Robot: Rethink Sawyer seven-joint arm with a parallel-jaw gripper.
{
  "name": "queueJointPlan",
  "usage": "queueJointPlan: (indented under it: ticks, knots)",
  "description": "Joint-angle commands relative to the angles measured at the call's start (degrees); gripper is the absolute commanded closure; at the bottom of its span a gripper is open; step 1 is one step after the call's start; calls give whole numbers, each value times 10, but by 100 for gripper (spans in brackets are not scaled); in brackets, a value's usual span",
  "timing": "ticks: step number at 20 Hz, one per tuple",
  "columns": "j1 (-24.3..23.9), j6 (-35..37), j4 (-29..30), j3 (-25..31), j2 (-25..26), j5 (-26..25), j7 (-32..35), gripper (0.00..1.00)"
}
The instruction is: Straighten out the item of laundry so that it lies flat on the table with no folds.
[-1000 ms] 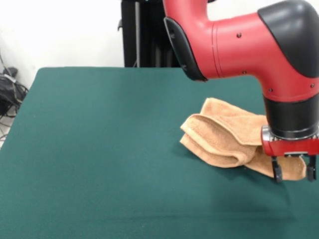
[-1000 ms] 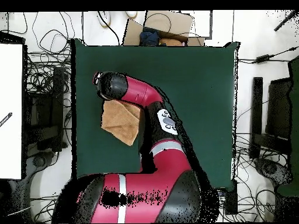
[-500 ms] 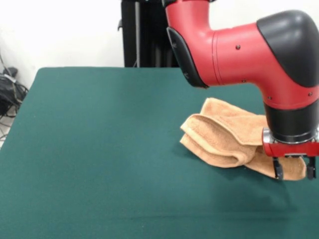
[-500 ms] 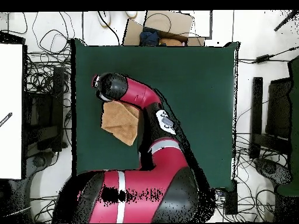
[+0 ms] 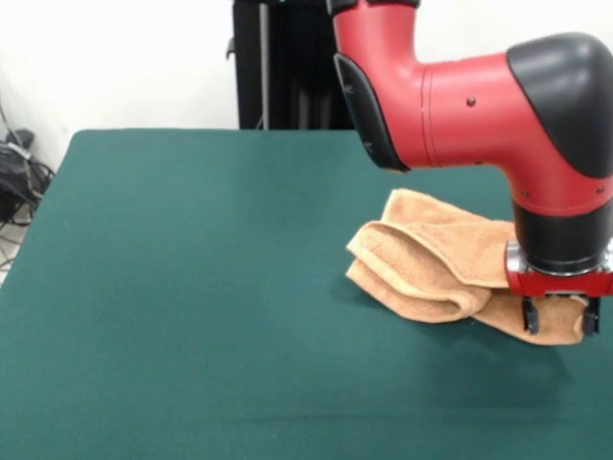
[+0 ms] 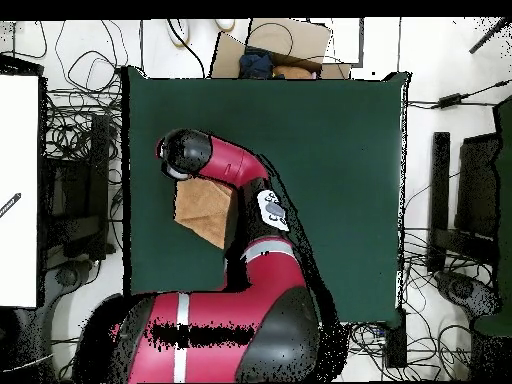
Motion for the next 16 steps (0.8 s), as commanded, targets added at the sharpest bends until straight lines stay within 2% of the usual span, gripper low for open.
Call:
queueJointPlan:
  ticks: [1,5,16]
  knots:
    - [25,76,-4,-47,14,22,185,0]
    - [29,71,5,-57,12,22,176,0]
    - [45,96,-18,-76,19,26,182,0]
